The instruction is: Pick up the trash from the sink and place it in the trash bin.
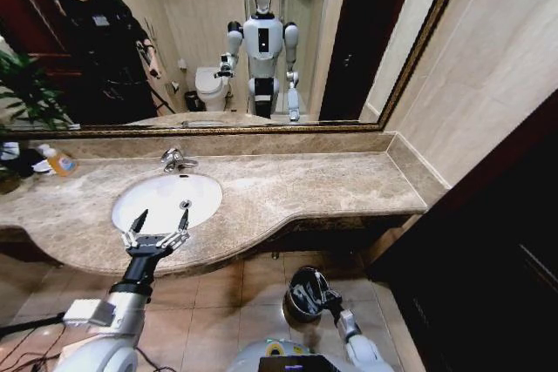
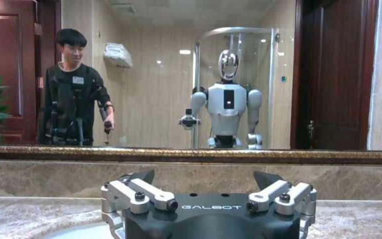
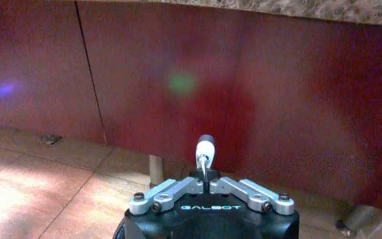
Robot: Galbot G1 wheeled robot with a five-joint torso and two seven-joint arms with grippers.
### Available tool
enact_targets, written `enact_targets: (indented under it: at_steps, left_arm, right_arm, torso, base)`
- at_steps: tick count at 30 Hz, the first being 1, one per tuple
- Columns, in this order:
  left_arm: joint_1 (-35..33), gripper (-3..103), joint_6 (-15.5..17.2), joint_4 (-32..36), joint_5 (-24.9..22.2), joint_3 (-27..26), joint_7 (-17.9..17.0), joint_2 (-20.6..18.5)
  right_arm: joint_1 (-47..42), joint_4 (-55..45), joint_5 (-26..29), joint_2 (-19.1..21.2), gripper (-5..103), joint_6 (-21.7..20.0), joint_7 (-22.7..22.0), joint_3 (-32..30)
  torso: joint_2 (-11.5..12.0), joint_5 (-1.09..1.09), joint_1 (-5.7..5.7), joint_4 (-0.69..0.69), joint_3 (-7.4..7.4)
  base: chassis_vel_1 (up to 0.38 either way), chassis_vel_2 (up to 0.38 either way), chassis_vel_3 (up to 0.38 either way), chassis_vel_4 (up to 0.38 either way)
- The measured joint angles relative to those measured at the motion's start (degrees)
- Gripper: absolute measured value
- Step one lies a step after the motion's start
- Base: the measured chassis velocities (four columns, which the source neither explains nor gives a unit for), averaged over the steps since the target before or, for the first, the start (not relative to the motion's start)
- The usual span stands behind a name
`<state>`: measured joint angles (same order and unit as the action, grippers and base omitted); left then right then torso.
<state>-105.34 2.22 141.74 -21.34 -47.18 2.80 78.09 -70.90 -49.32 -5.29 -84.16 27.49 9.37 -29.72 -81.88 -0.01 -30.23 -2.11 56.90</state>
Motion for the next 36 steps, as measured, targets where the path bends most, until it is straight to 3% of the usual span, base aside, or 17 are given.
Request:
enact_targets:
  at_steps: [7, 9, 13, 16, 18, 21, 23, 26, 29, 31, 33, 36]
  left_arm:
    - [0.0, 100, 0.0, 0.0, 0.0, 0.0, 0.0, 0.0]
    - [0.0, 100, 0.0, 0.0, 0.0, 0.0, 0.0, 0.0]
    - [0.0, 100, 0.0, 0.0, 0.0, 0.0, 0.0, 0.0]
    - [0.0, 100, 0.0, 0.0, 0.0, 0.0, 0.0, 0.0]
    - [0.0, 100, 0.0, 0.0, 0.0, 0.0, 0.0, 0.0]
    - [0.0, 100, 0.0, 0.0, 0.0, 0.0, 0.0, 0.0]
    - [0.0, 100, 0.0, 0.0, 0.0, 0.0, 0.0, 0.0]
    - [0.0, 100, 0.0, 0.0, 0.0, 0.0, 0.0, 0.0]
    - [0.0, 100, 0.0, 0.0, 0.0, 0.0, 0.0, 0.0]
    - [0.0, 100, 0.0, 0.0, 0.0, 0.0, 0.0, 0.0]
    - [0.0, 100, 0.0, 0.0, 0.0, 0.0, 0.0, 0.0]
    - [0.0, 100, 0.0, 0.0, 0.0, 0.0, 0.0, 0.0]
  right_arm:
    - [0.16, 0.11, -0.34, -0.68, -2, -0.54, -0.32, 0.0]
    - [0.07, -0.14, -0.47, -0.73, 9, -0.8, -0.86, 0.0]
    - [0.09, -0.44, -0.48, -0.83, 19, -0.76, -1.6, 0.0]
    - [-0.14, -1.04, -0.48, -0.87, 35, -0.76, -2.18, 0.04]
    - [-0.38, -1.43, -0.48, -0.89, 35, -0.93, -2.6, 0.13]
    - [-1.26, -3.06, -0.22, -1.04, 52, -2.24, -3.0, 0.25]
    - [-1.39, -3.28, -0.12, -1.05, 52, -2.43, -3.01, 0.25]
    - [-2.23, -4.92, 0.78, -1.15, 68, -3.57, -3.1, 0.17]
    - [-2.42, -5.43, 1.09, -1.07, 73, -3.82, -3.09, 0.14]
    - [-2.72, -6.26, 1.79, -0.66, 90, -4.09, -2.81, 0.17]
    - [-2.98, -6.95, 2.42, -0.36, 90, -4.18, -2.2, 0.16]
    - [-3.55, -8.17, 3.32, -0.13, 100, -4.26, -1.36, 0.1]
  torso:
    - [0.0, 0.0, 0.0, 0.0, 0.0]
    - [0.0, 0.0, 0.0, 0.0, 0.0]
    - [0.0, 0.0, 0.0, 0.0, 0.0]
    - [0.0, 0.0, 0.0, 0.0, 0.0]
    - [0.0, 0.0, 0.0, 0.0, 0.0]
    - [0.0, 0.0, 0.0, 0.0, 0.0]
    - [0.0, 0.0, 0.0, 0.0, 0.0]
    - [0.0, 0.0, 0.0, 0.0, 0.0]
    - [0.0, 0.01, 0.0, 0.0, 0.0]
    - [0.0, 0.0, 0.0, 0.0, 0.0]
    - [0.0, 0.0, 0.0, 0.0, 0.0]
    - [0.0, 0.0, 0.0, 0.0, 0.0]
  base:
    - [0.0, 0.0, 0.0, 0.0]
    - [0.0, 0.0, 0.0, 0.0]
    - [0.0, 0.0, 0.0, 0.0]
    - [0.0, 0.0, 0.0, 0.0]
    - [0.0, 0.0, 0.0, 0.0]
    - [0.0, 0.0, 0.0, 0.0]
    - [0.0, 0.0, 0.0, 0.0]
    - [0.0, 0.0, 0.0, 0.0]
    - [0.0, 0.0, 0.0, 0.0]
    - [0.0, 0.0, 0.0, 0.0]
    - [0.0, 0.0, 0.0, 0.0]
    - [0.0, 0.0, 0.0, 0.0]
